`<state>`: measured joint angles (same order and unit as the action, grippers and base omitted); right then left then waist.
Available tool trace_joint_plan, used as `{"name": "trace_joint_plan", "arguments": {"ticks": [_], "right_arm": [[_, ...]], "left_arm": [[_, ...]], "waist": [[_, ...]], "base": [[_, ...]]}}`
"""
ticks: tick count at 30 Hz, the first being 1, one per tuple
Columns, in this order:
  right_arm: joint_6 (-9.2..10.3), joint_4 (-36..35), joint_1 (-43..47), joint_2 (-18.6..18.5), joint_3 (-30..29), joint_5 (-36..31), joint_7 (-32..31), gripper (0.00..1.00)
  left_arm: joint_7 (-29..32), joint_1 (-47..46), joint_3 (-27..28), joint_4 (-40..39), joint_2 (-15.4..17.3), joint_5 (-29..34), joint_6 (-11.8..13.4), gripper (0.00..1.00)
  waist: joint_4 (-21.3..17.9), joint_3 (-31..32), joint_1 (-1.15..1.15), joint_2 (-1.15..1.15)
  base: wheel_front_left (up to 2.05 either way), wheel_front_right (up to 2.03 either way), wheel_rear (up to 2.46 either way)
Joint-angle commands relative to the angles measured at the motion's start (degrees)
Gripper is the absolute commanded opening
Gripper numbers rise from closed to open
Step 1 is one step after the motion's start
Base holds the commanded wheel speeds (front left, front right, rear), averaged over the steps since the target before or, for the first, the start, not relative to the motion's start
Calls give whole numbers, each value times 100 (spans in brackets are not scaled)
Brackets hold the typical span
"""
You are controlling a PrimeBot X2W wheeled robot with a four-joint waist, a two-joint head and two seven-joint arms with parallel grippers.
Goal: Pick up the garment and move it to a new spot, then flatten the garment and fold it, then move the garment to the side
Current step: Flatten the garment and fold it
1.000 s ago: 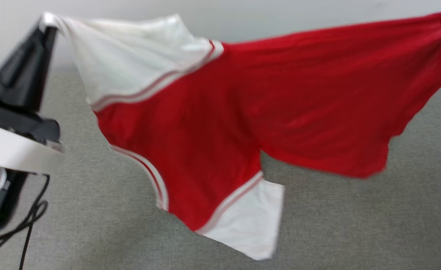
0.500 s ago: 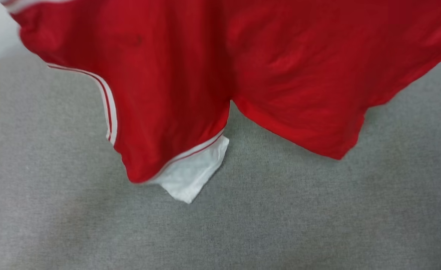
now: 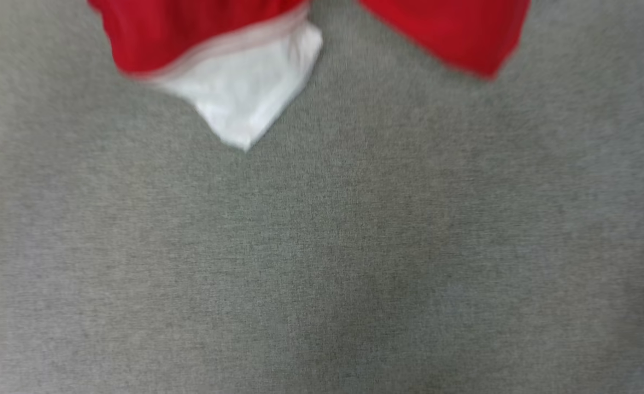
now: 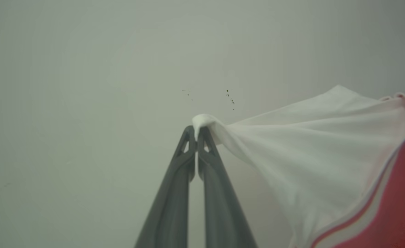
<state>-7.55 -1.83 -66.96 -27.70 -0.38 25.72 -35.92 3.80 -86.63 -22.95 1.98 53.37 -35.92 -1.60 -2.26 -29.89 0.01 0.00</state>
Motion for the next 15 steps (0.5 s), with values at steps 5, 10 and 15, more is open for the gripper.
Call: {"name": "trace_joint_plan", "arguments": {"ticks": [5, 10, 15], "right_arm": [[12, 858, -915, 21, 194, -330, 424, 0], [13, 1827, -1926, 205, 195, -887, 1074, 0], [14, 2748, -2755, 472, 17, -1544, 1892, 0]], "left_arm": [[-199, -1302, -330, 1139, -345, 539, -340, 0], [-817, -2589, -605, 2395, -792, 1055, -472, 0], [-1544, -3388, -725, 3518, -1265, 1298, -498, 0]], "waist": [[32, -627, -1, 0], [79, -912, -1, 0], [173, -1127, -1, 0]], "base": [[0, 0, 0], [0, 0, 0], [0, 0, 0]]}}
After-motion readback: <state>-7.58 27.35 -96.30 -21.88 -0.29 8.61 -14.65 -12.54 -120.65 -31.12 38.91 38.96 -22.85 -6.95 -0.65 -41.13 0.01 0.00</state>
